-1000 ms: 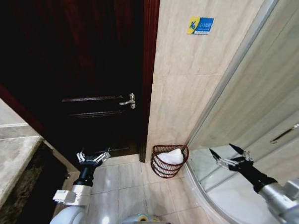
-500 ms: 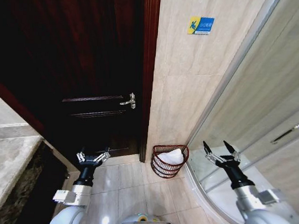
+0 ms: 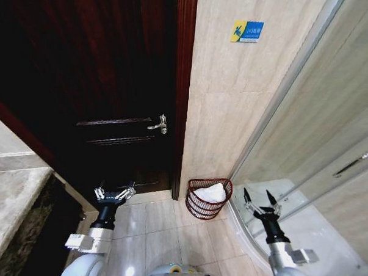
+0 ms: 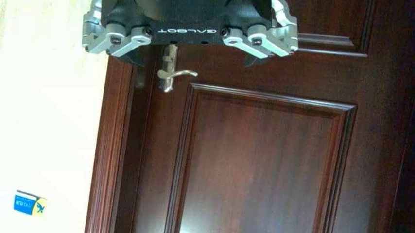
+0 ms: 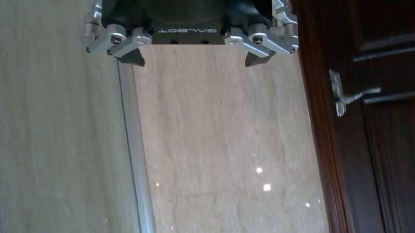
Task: Discard the used towel into the hamper.
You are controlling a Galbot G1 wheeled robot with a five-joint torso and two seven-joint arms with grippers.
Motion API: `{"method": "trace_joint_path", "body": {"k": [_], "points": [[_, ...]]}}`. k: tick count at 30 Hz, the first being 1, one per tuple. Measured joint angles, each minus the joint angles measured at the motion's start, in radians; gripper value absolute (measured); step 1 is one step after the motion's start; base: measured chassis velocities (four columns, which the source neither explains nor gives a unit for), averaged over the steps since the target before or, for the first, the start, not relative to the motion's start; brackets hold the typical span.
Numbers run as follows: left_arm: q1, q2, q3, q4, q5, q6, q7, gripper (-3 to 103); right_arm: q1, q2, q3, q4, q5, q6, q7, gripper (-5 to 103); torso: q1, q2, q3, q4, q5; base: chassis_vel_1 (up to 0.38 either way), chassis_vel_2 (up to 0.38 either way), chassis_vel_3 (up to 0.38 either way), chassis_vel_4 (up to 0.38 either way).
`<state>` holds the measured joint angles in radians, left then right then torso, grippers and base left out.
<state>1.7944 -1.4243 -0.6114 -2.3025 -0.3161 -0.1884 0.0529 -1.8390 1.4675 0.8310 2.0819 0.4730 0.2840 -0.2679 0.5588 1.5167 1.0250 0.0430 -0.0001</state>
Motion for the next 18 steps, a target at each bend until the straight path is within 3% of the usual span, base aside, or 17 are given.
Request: {"method": "trace_joint_path", "body": {"k": [6,18], "points": [[0.000,0.000,0.000,0.000,0.000,0.000,0.000,100,-0.029,0.023,-0.025,-0.077,-0.088,0.041,-0.014,100,0.000,0.000,0.000,0.0000,0.0002,0.000,0.000,0.000,0.000],[0.000,0.000,0.000,0.000,0.000,0.000,0.000,100,-0.080,0.054,-0.057,-0.124,-0.087,0.134,-0.053,100,0.000,0.000,0.000,0.0000,0.0000,0.000,0.000,0.000,0.000]]}}
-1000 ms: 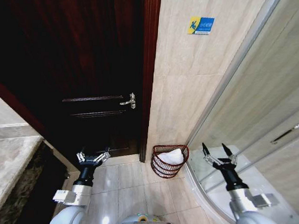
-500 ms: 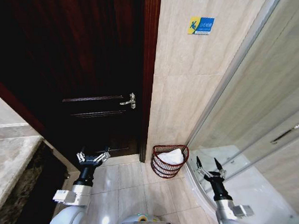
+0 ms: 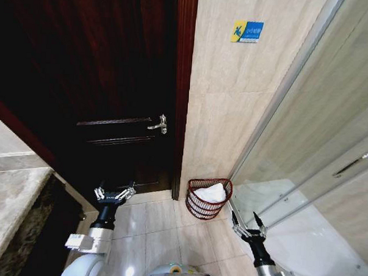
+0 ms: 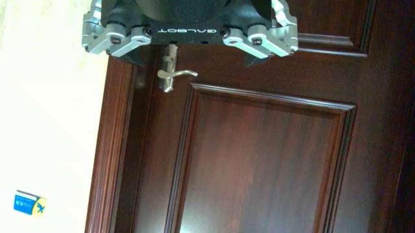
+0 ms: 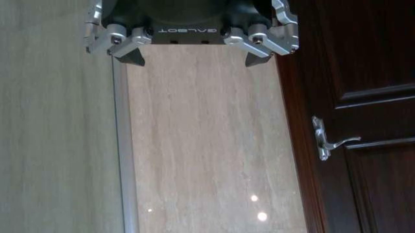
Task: Discard the used towel into the hamper.
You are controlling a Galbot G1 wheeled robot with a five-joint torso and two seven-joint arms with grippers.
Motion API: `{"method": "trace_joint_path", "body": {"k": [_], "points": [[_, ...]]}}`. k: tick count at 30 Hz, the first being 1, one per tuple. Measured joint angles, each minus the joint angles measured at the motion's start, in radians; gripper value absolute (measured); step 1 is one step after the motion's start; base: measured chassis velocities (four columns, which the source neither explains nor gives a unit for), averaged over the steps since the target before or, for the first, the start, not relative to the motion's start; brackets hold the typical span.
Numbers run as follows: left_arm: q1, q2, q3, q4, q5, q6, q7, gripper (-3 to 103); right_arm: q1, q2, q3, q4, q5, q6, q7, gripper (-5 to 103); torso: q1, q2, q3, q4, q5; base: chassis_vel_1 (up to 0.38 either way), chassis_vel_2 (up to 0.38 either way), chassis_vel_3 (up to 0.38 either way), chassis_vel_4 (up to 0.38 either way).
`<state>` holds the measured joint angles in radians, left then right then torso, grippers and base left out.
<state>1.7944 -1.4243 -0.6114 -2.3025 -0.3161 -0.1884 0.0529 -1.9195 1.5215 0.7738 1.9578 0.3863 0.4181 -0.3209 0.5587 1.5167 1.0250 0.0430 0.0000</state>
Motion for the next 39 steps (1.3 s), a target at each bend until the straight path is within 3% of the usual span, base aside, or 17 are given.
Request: {"method": "trace_joint_path", "body": {"k": [11,13,16,24,39], "points": [[0.000,0.000,0.000,0.000,0.000,0.000,0.000,100,-0.010,-0.001,0.019,0.032,0.018,0.037,0.007,100,0.000,0.000,0.000,0.0000,0.0002,0.000,0.000,0.000,0.000],[0.000,0.000,0.000,0.000,0.000,0.000,0.000,100,-0.015,-0.001,0.022,0.055,0.016,0.019,0.019,100,0.000,0.000,0.000,0.0001,0.0001,0.000,0.000,0.000,0.000],[0.000,0.000,0.000,0.000,0.000,0.000,0.000,100,-0.036,-0.008,0.035,0.134,0.021,-0.067,0.056,100,0.000,0.000,0.000,0.0000,0.0000,0.000,0.000,0.000,0.000],[0.000,0.000,0.000,0.000,0.000,0.000,0.000,100,-0.031,-0.021,0.090,0.329,0.058,-0.146,0.116,100,0.000,0.000,0.000,0.0001,0.0000,0.000,0.000,0.000,0.000],[0.000,0.000,0.000,0.000,0.000,0.000,0.000,100,-0.010,-0.023,0.098,0.387,0.066,-0.097,0.154,100,0.000,0.000,0.000,0.0001,0.0001,0.000,0.000,0.000,0.000]]}}
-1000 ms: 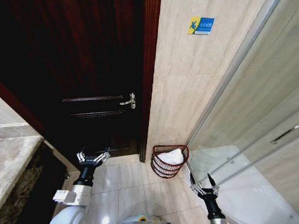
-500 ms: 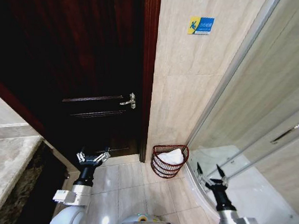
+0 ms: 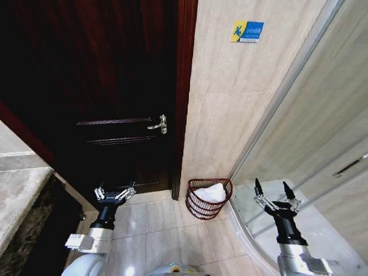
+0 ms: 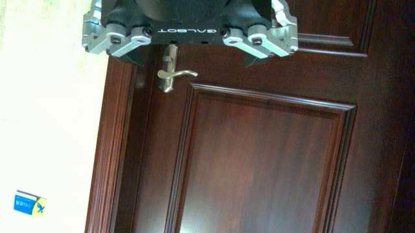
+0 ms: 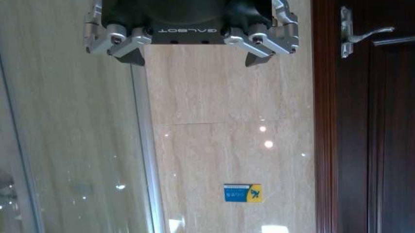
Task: Discard the used towel into the hamper.
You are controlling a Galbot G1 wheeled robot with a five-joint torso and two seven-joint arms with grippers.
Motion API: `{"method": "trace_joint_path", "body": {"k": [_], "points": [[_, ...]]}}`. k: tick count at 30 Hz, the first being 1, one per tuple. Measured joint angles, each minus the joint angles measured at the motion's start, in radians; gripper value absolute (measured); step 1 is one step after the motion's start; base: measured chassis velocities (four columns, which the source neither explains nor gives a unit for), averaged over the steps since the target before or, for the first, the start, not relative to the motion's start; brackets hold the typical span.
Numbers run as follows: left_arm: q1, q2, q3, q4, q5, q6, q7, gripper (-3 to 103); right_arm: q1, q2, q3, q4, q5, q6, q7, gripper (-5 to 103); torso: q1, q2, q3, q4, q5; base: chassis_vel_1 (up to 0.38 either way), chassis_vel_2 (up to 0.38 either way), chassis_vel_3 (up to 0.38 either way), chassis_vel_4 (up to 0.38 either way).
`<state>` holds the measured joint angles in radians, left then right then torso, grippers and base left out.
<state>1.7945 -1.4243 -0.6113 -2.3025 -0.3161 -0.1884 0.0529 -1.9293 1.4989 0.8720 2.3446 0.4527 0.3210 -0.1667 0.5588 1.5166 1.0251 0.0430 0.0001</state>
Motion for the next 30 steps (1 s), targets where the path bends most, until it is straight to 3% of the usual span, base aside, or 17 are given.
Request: {"method": "trace_joint_path", "body": {"k": [9,30], "points": [[0.000,0.000,0.000,0.000,0.000,0.000,0.000,100,-0.015,0.002,0.005,-0.010,0.015,0.028,-0.023,100,0.001,0.000,0.000,0.0000,0.0000,0.046,-0.037,-0.045,0.049],[0.000,0.000,0.000,0.000,0.000,0.000,0.000,100,-0.021,-0.004,0.010,-0.044,0.025,0.059,-0.033,100,0.000,0.000,0.000,0.0000,-0.0002,0.144,-0.153,-0.152,0.149]]}}
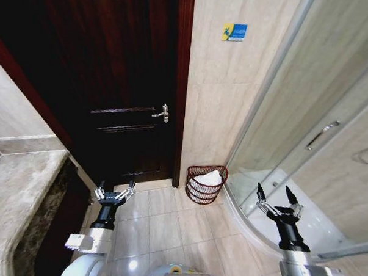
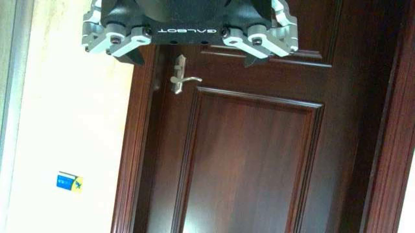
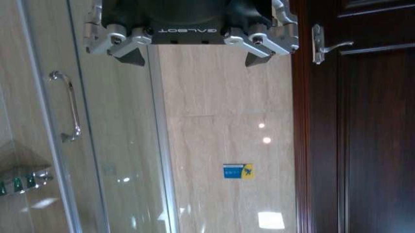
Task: Discard the used towel into the hamper.
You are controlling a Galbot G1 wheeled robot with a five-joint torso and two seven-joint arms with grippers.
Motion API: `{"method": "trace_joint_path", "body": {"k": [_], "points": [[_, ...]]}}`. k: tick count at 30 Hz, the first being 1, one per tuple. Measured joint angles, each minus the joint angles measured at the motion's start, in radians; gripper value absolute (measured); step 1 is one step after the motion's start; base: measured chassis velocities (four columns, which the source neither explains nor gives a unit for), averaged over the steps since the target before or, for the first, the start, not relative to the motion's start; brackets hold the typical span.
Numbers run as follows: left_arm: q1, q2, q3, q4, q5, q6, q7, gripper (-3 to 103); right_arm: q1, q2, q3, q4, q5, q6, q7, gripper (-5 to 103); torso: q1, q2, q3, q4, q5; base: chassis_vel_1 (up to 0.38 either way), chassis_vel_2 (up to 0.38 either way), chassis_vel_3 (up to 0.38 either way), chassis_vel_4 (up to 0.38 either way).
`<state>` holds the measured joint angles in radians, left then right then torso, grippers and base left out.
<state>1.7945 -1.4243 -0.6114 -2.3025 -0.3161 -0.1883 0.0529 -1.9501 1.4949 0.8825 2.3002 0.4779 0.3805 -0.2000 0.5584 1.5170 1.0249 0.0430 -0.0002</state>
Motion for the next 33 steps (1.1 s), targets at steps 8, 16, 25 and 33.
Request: {"method": "trace_joint_path", "body": {"k": [8,16,25,33], "points": [[0.000,0.000,0.000,0.000,0.000,0.000,0.000,100,-0.001,0.000,0.001,-0.001,0.004,0.001,-0.001,100,0.001,-0.001,0.001,0.0000,0.0002,0.000,0.000,0.000,0.000],[0.000,0.000,0.000,0.000,0.000,0.000,0.000,100,0.001,-0.001,0.003,-0.011,0.007,0.023,-0.003,100,0.000,-0.001,0.000,0.0001,0.0001,0.133,-0.141,-0.138,0.157],[0.000,0.000,0.000,0.000,0.000,0.000,0.000,100,-0.010,0.005,0.009,-0.020,0.000,0.042,-0.014,100,0.000,0.000,0.000,0.0004,0.0002,0.106,-0.124,-0.124,0.122],[0.000,0.000,0.000,0.000,0.000,0.000,0.000,100,-0.010,0.016,0.017,-0.024,-0.018,0.051,-0.006,100,0.001,-0.001,0.000,0.0000,0.0002,-0.049,0.034,0.019,-0.058]]}}
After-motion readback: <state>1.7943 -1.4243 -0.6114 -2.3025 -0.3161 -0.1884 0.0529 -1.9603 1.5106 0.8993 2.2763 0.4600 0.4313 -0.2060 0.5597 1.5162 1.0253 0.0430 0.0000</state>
